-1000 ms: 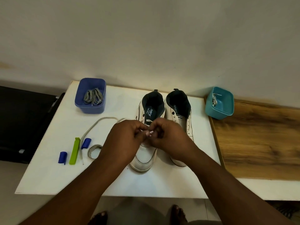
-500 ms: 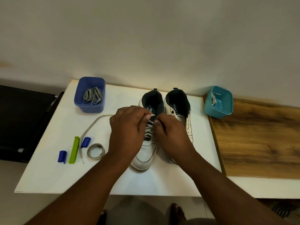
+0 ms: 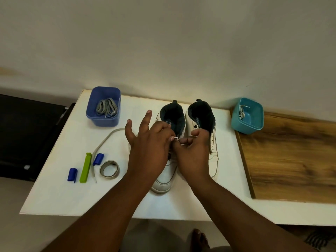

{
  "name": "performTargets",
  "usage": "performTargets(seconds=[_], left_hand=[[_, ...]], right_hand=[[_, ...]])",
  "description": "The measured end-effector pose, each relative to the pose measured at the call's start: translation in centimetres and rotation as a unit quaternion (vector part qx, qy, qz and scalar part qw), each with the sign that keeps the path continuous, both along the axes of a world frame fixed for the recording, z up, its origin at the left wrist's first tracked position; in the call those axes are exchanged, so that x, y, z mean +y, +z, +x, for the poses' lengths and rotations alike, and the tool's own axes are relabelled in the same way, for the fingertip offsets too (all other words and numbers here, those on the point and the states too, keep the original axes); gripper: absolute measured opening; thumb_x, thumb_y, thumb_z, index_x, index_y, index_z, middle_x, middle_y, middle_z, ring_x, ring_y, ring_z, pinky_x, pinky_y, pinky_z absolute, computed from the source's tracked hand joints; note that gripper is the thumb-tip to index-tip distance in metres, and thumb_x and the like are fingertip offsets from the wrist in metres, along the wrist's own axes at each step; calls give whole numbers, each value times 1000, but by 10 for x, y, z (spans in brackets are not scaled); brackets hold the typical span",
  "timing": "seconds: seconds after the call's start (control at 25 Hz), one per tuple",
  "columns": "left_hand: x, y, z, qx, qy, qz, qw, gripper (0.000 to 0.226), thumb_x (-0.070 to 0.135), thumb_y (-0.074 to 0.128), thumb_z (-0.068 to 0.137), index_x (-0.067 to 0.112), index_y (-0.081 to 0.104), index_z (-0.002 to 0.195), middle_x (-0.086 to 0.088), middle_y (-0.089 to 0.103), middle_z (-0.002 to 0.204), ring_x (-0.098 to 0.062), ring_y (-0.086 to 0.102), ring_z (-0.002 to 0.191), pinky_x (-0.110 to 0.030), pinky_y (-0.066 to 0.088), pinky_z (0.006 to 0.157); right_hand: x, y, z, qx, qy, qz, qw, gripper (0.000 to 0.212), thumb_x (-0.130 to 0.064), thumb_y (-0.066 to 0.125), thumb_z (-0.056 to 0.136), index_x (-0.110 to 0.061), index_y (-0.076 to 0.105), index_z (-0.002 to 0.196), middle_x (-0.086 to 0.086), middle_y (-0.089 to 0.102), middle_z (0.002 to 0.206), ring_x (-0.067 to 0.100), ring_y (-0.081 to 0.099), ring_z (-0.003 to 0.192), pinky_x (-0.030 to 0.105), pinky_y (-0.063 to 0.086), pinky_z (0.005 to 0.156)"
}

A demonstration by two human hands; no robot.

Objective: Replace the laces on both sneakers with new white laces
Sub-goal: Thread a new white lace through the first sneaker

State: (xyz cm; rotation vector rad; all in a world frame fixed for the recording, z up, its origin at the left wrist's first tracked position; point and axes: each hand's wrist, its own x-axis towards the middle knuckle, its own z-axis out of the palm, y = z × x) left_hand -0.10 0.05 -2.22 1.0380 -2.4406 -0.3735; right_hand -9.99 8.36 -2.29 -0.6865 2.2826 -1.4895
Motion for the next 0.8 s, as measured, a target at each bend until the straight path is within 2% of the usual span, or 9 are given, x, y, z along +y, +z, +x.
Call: performTargets(seconds=[0.08, 0.2, 0.4, 0.64, 0.8], left_hand=[[0, -1, 0, -16, 7, -4, 1000, 14, 36, 62, 97, 37, 71, 108, 8, 63, 131, -28, 31, 149, -63, 13, 117], [2, 0, -1, -20, 29, -10, 999, 8, 35, 67, 94, 36, 73, 99, 5, 61, 131, -31, 30, 148, -62, 13, 117], [0, 0, 0, -18, 51, -22, 998, 12, 41, 64, 94, 35, 75, 94, 3, 55, 138, -32, 27, 149, -63, 14, 117], [0, 0, 0, -36, 44, -23, 998, 13, 44, 66, 92, 37, 76, 96, 5, 53, 140, -32, 23, 150, -64, 10, 118], [2, -1, -2, -26, 52, -20, 998, 11, 42, 67, 92, 36, 76, 94, 7, 54, 138, -31, 24, 150, -63, 10, 118]], right_hand=[[-2, -2, -2, -65, -12, 7, 998, 37, -19, 82, 83, -21, 57, 111, -5, 72, 80, 5, 70, 76, 24, 56, 76], [-4, -6, -3, -119, -6, -10, 993, 17, -14, 80, 84, -22, 72, 95, -3, 76, 78, 18, 75, 79, 44, 63, 85], [-5, -11, -4, -224, -17, -61, 972, 15, -2, 74, 85, -14, 77, 93, 10, 78, 86, 33, 76, 89, 54, 61, 90], [-6, -14, -4, -252, -18, -75, 965, 14, -7, 73, 80, -15, 78, 89, 13, 78, 89, 36, 76, 92, 54, 60, 92], [-6, -10, -8, -238, 6, -63, 969, 13, -7, 76, 80, -10, 77, 93, 16, 77, 88, 33, 76, 87, 46, 63, 87]])
